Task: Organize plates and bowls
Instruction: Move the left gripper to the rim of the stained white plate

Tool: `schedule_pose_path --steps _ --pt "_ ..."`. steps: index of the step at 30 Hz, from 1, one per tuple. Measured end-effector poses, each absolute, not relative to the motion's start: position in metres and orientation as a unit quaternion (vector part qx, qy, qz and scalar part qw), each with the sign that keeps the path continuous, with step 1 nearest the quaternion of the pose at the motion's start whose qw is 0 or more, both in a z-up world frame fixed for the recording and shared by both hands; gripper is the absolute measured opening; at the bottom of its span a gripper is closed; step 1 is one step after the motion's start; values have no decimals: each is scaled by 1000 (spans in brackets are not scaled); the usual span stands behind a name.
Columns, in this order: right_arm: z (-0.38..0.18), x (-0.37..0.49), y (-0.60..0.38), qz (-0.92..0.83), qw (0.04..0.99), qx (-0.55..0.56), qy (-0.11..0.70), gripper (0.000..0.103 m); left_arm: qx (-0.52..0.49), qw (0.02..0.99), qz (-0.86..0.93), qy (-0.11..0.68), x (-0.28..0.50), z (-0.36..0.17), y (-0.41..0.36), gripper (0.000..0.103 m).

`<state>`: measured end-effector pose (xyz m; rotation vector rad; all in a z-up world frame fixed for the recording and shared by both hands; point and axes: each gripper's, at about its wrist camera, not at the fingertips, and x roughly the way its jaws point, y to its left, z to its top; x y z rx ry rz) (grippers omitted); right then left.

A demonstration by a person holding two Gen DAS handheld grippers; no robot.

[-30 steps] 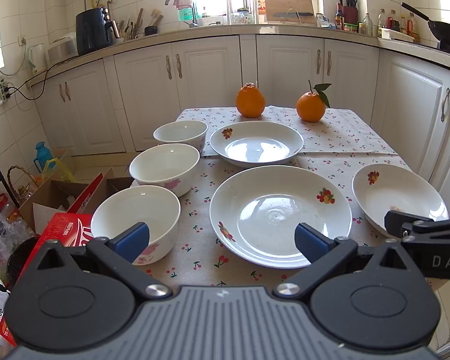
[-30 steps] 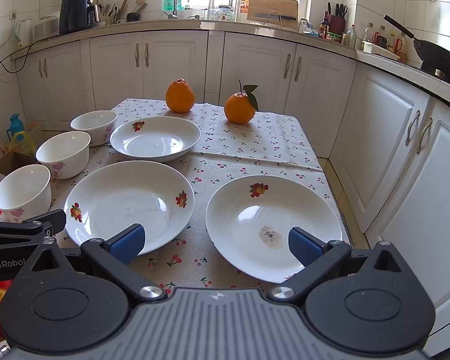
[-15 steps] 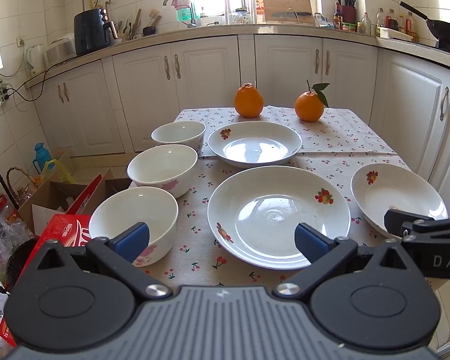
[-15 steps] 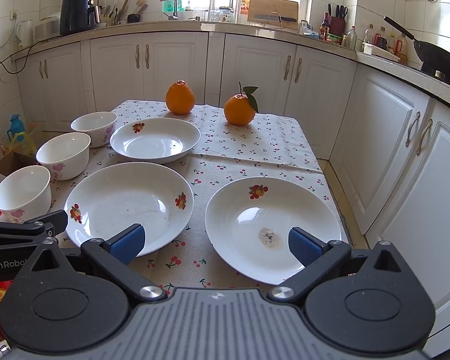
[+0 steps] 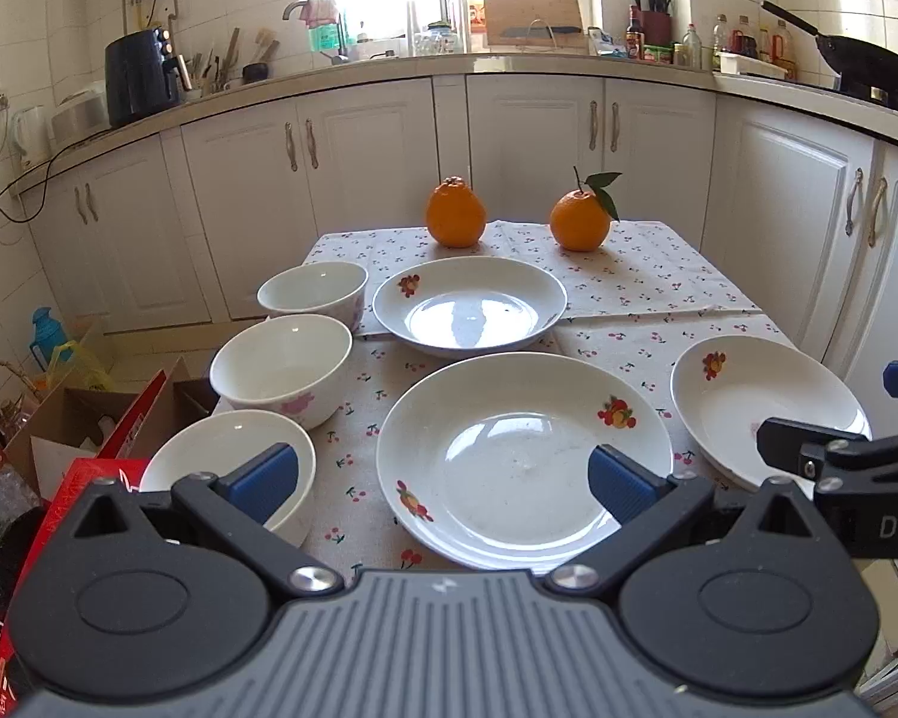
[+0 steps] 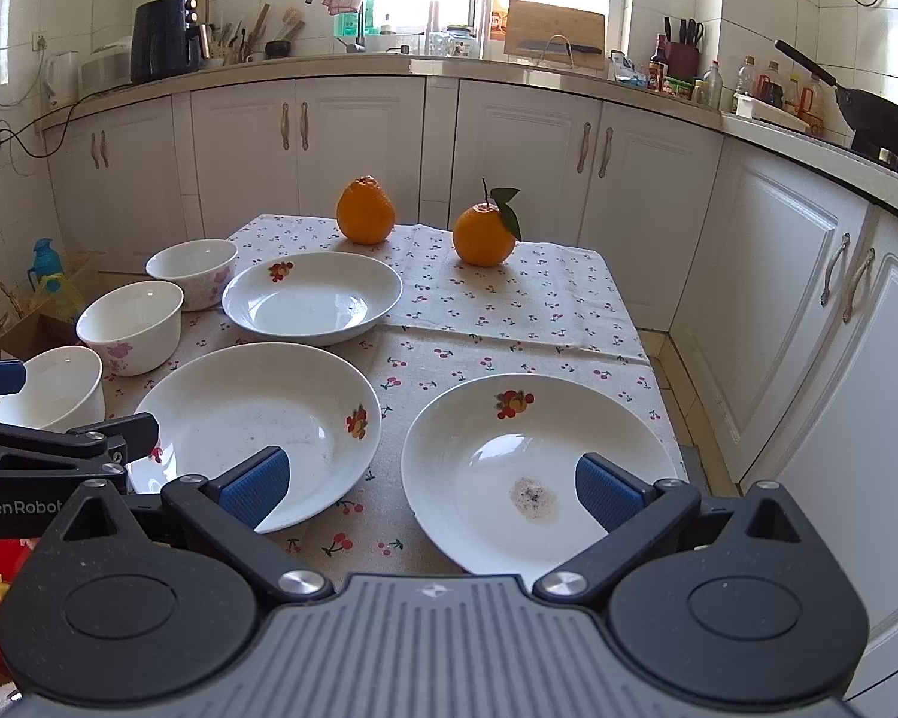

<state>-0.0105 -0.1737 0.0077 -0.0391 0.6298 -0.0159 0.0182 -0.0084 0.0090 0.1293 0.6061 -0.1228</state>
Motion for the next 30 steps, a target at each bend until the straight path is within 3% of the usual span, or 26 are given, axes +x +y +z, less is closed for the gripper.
schedule_pose_path --steps 13,30 --pt "15 -2 -237 5 958 -39 286 103 95 953 -113 266 51 26 -20 102" --pt "-58 -10 -302 67 927 -21 368 103 106 923 -220 299 98 16 -85 102"
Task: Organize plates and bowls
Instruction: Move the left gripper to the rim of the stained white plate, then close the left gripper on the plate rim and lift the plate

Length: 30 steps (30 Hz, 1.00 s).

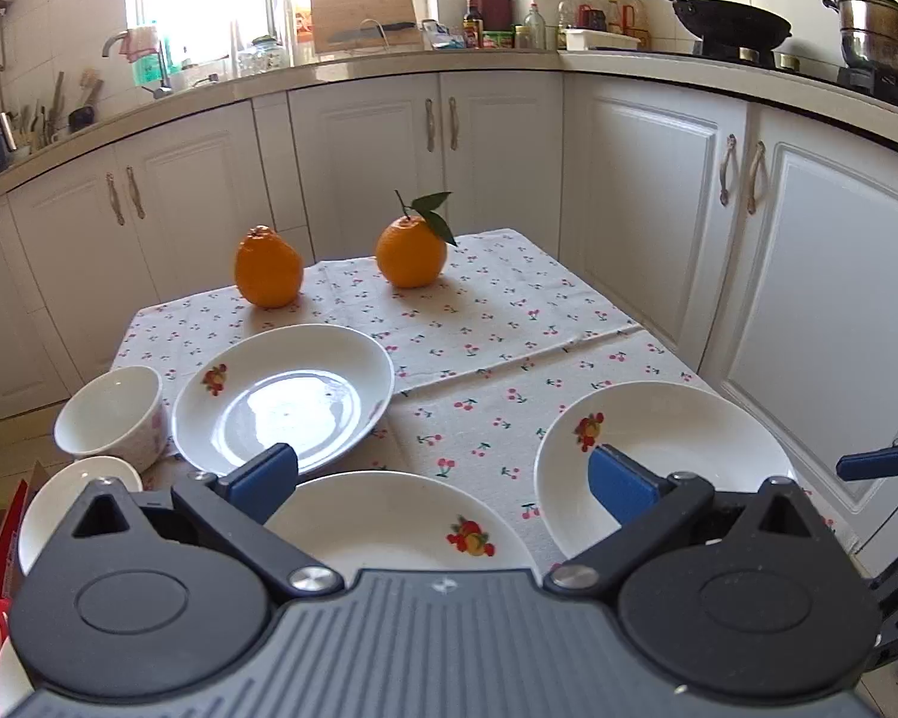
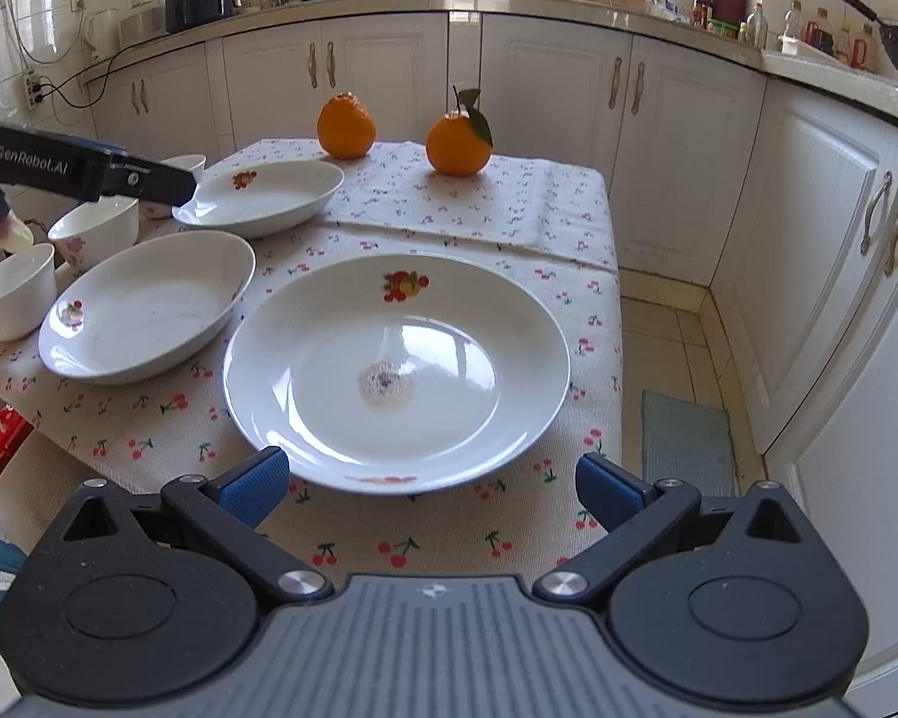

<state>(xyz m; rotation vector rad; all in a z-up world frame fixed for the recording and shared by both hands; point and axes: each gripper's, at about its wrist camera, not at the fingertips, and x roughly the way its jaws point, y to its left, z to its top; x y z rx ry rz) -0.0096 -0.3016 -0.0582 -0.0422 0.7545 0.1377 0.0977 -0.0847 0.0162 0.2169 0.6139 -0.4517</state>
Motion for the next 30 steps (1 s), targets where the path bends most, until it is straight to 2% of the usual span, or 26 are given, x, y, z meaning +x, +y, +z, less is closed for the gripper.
schedule_pose_path --steps 11,30 --pt "-93 5 -309 107 913 -17 393 103 141 872 -300 360 111 -9 -135 102" --pt "-100 15 -316 166 921 -49 348 103 154 798 -376 445 172 -37 -186 102"
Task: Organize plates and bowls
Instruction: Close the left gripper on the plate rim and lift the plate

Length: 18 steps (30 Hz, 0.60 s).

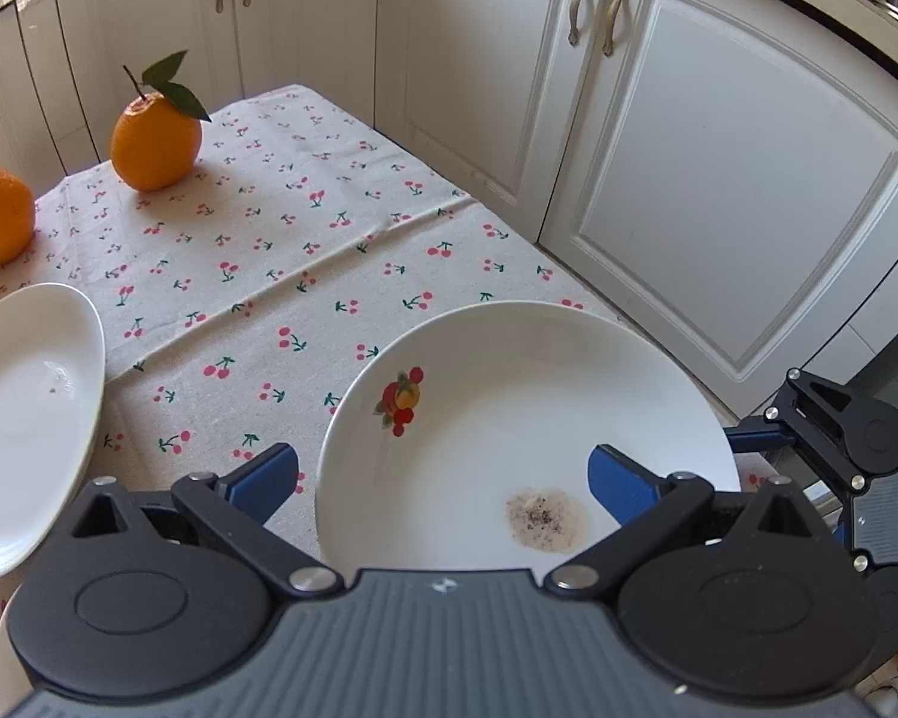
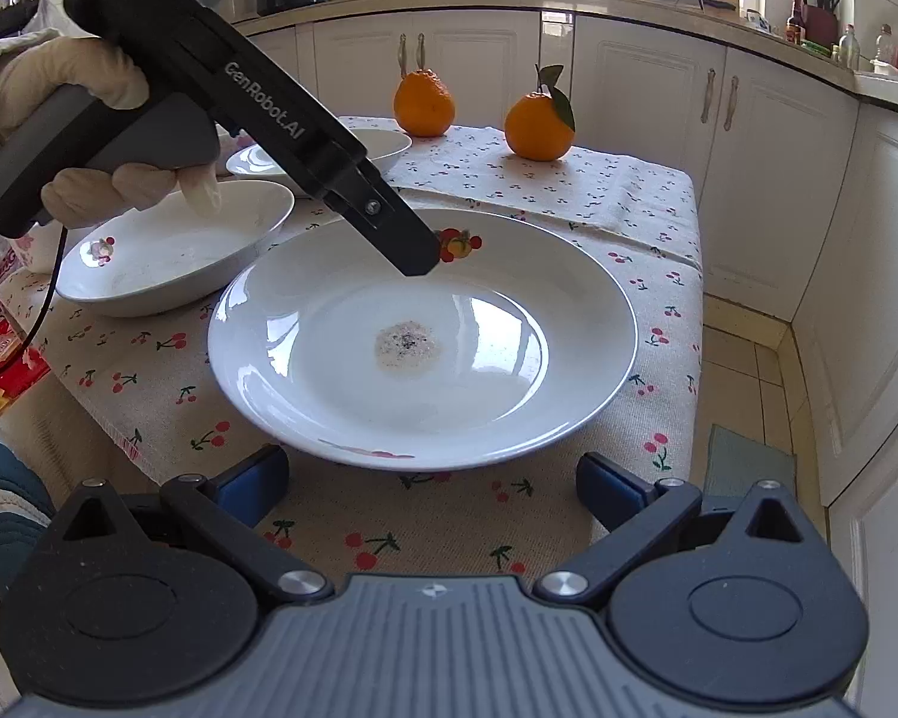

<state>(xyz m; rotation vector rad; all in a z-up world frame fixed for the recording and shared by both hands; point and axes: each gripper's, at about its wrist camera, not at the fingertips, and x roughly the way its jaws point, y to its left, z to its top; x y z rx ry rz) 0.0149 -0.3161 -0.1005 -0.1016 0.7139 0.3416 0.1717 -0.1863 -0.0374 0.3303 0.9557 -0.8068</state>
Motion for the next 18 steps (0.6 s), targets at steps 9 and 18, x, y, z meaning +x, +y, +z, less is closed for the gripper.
schedule_pose_path --steps 9,18 --pt "-101 25 -319 198 917 -61 341 103 168 767 -393 479 195 -49 -200 93" --pt "-100 29 -318 209 912 -70 346 103 170 738 -412 507 208 -53 -205 80"
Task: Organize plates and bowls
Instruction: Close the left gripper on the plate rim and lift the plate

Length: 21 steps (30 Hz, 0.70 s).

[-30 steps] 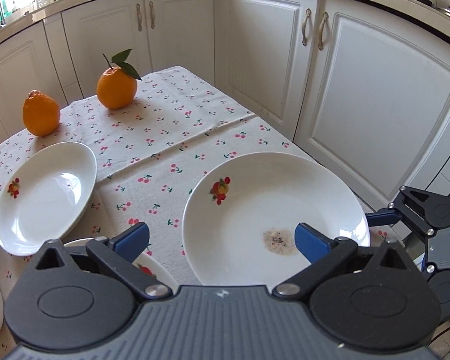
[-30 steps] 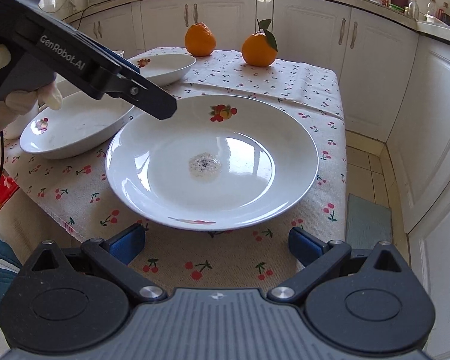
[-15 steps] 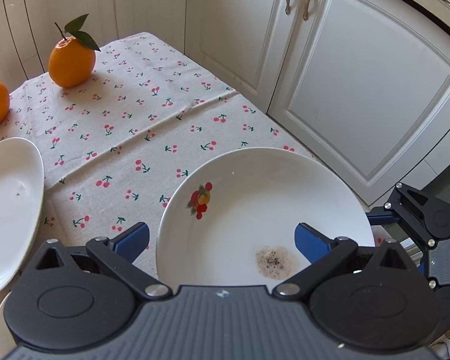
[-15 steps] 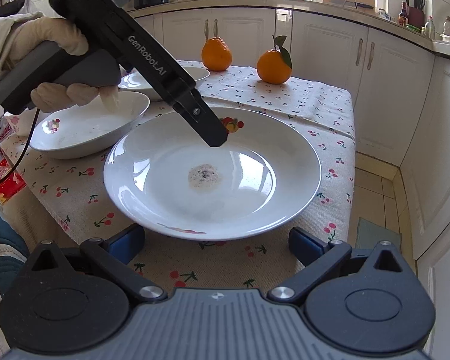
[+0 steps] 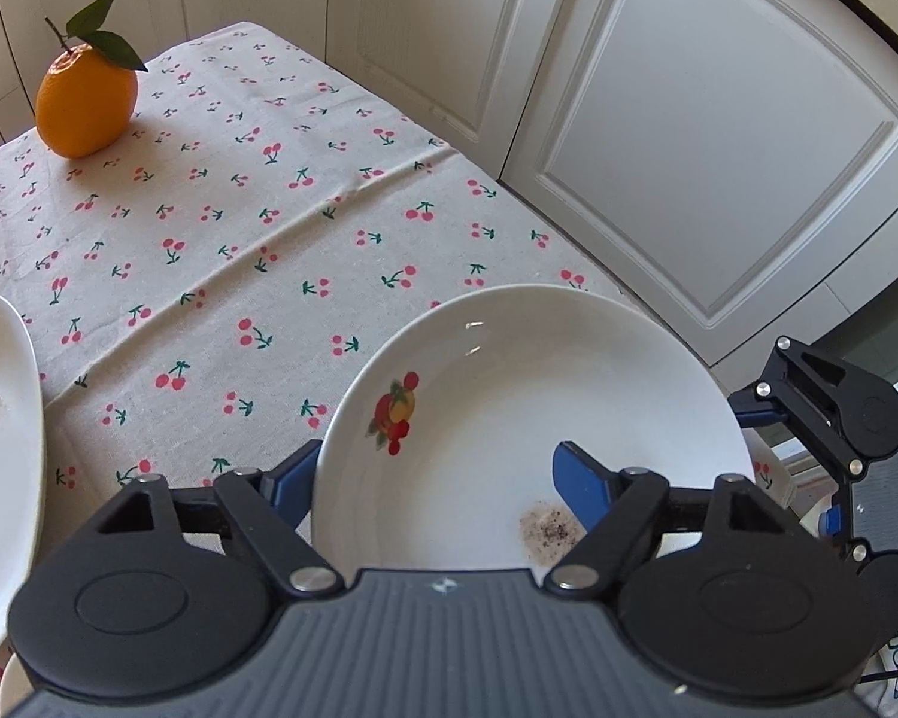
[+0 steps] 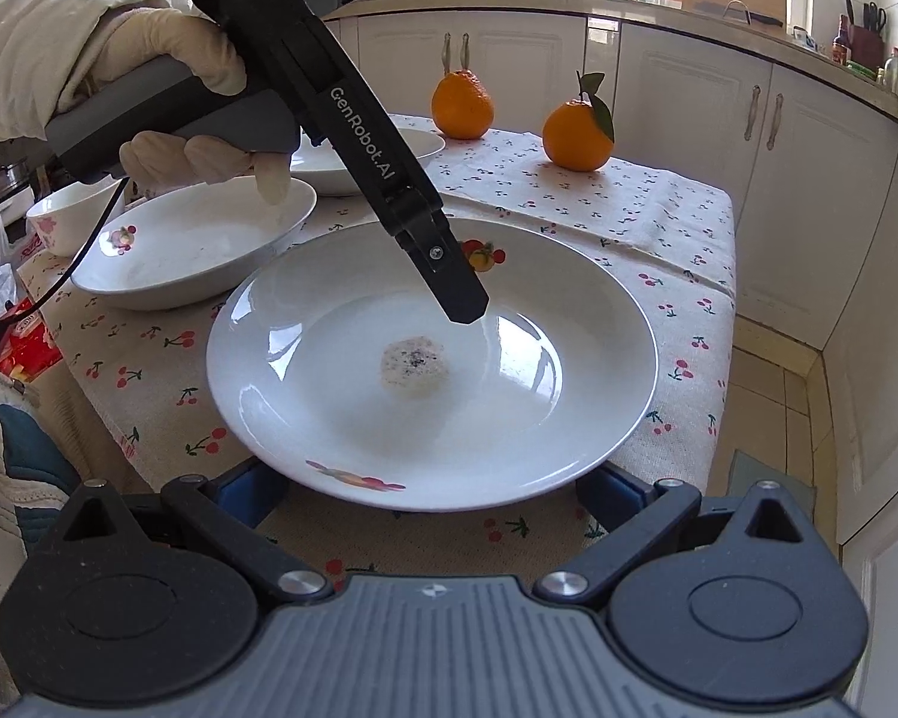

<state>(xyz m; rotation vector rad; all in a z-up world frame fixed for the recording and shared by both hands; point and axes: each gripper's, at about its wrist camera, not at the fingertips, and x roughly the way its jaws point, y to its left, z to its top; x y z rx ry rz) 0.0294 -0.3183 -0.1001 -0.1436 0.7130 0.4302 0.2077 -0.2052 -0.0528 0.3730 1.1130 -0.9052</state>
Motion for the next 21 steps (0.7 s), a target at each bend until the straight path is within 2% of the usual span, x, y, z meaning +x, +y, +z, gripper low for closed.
schedule_pose_path --steps 21 --pt "-95 39 -316 218 899 -69 375 103 173 726 -422 515 211 -54 -205 79"
